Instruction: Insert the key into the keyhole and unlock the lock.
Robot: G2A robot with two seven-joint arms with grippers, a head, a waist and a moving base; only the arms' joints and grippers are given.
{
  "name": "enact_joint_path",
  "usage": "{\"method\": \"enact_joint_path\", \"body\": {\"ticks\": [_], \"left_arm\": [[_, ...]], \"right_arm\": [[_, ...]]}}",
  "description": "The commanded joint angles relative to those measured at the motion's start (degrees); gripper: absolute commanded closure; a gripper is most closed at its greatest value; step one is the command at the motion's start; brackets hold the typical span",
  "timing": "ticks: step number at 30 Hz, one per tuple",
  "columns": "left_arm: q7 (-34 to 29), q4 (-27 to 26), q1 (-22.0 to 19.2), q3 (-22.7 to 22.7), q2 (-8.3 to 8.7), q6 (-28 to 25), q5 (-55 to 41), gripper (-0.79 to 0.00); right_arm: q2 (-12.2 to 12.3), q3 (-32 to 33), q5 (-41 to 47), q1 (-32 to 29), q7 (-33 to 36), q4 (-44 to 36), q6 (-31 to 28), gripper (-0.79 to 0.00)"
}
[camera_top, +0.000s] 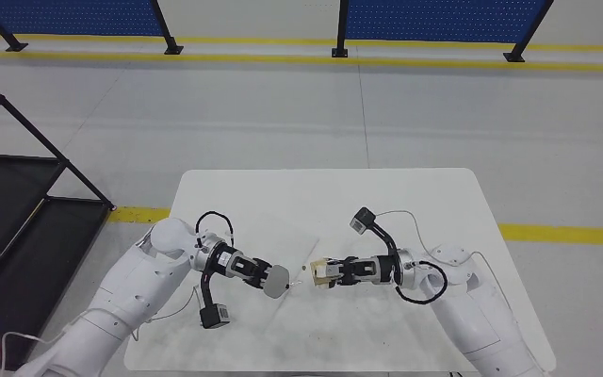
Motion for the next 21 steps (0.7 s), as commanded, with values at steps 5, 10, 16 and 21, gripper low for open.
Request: {"method": "enact_joint_path", "body": {"ticks": [5,10,16,21], "left_arm": [[-1.15,-0.02,-0.28,0.61,0.07,1.16,-0.35,0.0],[-2.89,0.06,-0.07,0.49,0.26,2.9,0.6,0.0],[-3.29,0.11,0.22,0.3,0.58,3.29,0.83,0.0],[-4.12,0.47,0.39,0.23,0.74,4.12,1.22,0.0]], "right_arm": [[0.13,-0.15,0.13,-0.26,-2.32,-0.85,1.99,0.0],[0.36,-0.08,-0.87,-0.57,-3.91,-1.6,3.03,0.0],[0.65,-0.21,-2.72,-0.98,-5.26,-2.59,3.82,0.0],[0.8,-0.52,-3.41,-1.2,-6.14,-3.15,4.39,0.0]]}}
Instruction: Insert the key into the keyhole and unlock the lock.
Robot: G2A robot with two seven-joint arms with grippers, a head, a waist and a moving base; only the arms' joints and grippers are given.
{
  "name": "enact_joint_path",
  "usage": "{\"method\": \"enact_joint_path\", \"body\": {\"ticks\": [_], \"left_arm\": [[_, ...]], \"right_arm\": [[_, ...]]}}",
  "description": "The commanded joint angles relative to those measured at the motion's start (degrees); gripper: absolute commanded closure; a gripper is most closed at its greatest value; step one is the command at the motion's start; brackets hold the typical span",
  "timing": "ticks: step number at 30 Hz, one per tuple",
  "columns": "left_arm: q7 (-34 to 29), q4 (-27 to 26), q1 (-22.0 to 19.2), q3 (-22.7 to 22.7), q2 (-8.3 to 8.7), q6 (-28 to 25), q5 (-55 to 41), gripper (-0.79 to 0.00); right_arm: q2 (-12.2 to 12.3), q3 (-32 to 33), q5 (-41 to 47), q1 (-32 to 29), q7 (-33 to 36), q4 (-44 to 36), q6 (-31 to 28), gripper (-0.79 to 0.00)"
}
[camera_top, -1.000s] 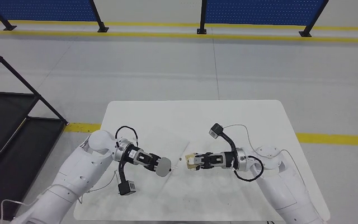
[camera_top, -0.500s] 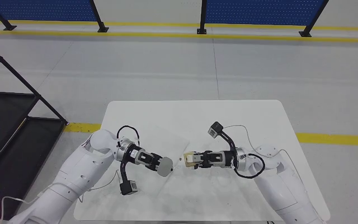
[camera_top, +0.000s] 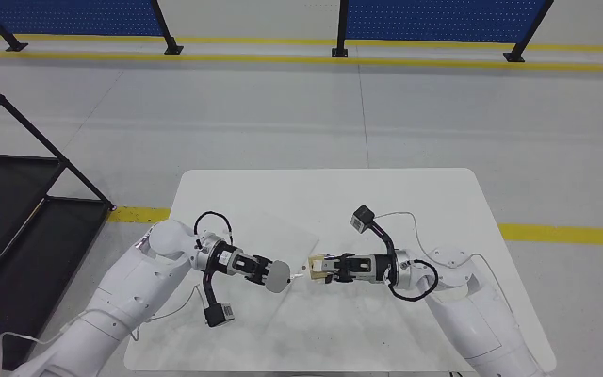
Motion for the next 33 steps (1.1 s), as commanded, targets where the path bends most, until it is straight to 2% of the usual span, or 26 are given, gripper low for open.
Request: {"method": "enact_joint_path", "body": {"ticks": [1,19,33], "left_arm": [[-0.36,0.06,0.11,0.06,0.03,0.38,0.18,0.0],[-3.26,0.25,0.22,0.53,0.18,3.04,3.69,0.0],[-3.94,0.11,0.26,0.69,0.24,2.94,3.96,0.0]], "right_arm": [[0.03,-0.12,-0.07,-0.06,-0.37,-0.1,0.21,0.0],[0.27,-1.51,-0.22,0.19,-2.84,-0.13,3.2,0.0],[0.56,-2.22,-1.47,0.33,-3.61,-0.42,2.72,0.0]]}}
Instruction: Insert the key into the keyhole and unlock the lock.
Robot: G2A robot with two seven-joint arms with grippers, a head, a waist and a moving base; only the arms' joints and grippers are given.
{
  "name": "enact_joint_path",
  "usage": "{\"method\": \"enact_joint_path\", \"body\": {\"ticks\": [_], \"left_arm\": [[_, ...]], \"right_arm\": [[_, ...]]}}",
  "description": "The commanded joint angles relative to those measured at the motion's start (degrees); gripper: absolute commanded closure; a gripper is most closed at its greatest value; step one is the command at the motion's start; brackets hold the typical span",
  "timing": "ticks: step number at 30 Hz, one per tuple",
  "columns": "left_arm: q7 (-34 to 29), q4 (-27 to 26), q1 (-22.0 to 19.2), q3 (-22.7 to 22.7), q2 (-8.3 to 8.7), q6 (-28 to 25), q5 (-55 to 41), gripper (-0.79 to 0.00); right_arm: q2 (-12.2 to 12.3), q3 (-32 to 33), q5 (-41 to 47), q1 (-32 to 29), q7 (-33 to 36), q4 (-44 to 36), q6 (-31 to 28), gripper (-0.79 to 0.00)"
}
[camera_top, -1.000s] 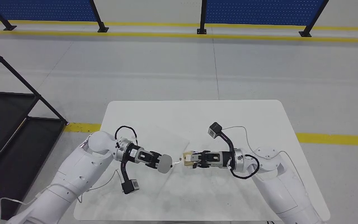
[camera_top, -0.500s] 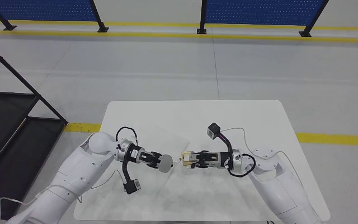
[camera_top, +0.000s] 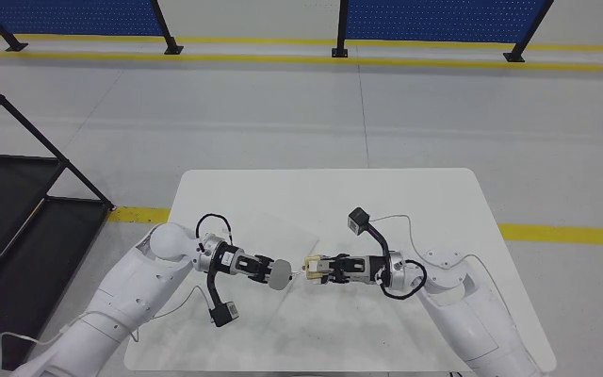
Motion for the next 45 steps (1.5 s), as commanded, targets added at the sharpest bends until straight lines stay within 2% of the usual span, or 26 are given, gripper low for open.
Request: {"method": "enact_joint_path", "body": {"ticks": [1,45], "left_arm": [[-0.17,-0.01,0.01,0.03,0.0,-0.03,0.04,0.0],[-0.94,0.29,-1.05,1.24,-0.15,-0.63,0.18,0.0]], "right_arm": [[0.05,-0.03,-0.12,-0.02,-0.09,-0.05,-0.05,0.0],[0.1,-0.09,-0.33,0.01,0.0,-0.09,-0.05,0.0]]}}
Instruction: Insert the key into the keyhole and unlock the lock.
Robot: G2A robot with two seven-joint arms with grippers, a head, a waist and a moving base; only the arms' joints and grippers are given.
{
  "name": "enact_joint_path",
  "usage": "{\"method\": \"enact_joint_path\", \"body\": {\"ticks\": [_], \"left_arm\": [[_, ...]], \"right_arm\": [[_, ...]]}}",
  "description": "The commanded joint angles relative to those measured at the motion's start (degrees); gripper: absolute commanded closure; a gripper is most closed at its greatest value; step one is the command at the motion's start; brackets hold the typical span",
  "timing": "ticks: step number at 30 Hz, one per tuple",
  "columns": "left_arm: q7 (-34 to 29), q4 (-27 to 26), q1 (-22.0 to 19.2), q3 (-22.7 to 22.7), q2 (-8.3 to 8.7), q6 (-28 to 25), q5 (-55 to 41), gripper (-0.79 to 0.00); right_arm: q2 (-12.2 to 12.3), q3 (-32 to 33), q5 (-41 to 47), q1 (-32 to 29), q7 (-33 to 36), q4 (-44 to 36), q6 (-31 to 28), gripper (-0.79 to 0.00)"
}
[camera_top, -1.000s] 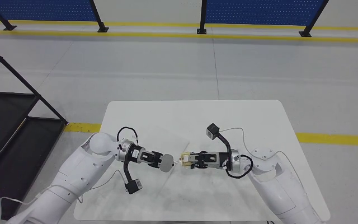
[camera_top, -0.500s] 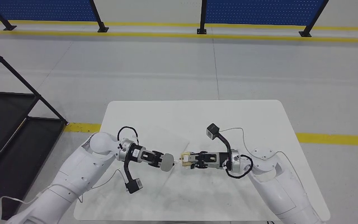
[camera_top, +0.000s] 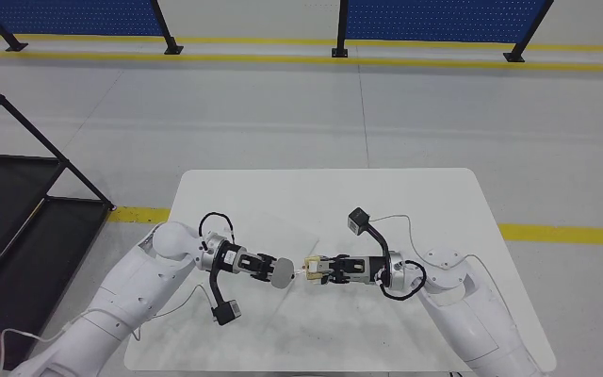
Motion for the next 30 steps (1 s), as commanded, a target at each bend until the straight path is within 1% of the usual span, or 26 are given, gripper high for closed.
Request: {"method": "enact_joint_path", "body": {"ticks": [1,17,30], "left_arm": [[-0.04,-0.01,0.0,0.07,-0.01,-0.08,0.02,0.0],[-0.59,0.08,-0.24,0.65,-0.13,-0.19,0.14,0.0],[-0.98,0.52,-1.19,1.66,-0.48,-0.56,-0.17,0.0]], "right_arm": [[0.0,0.0,0.0,0.0,0.0,0.0,0.0,0.0],[0.0,0.0,0.0,0.0,0.0,0.0,0.0,0.0],[0.0,0.0,0.0,0.0,0.0,0.0,0.0,0.0]]}}
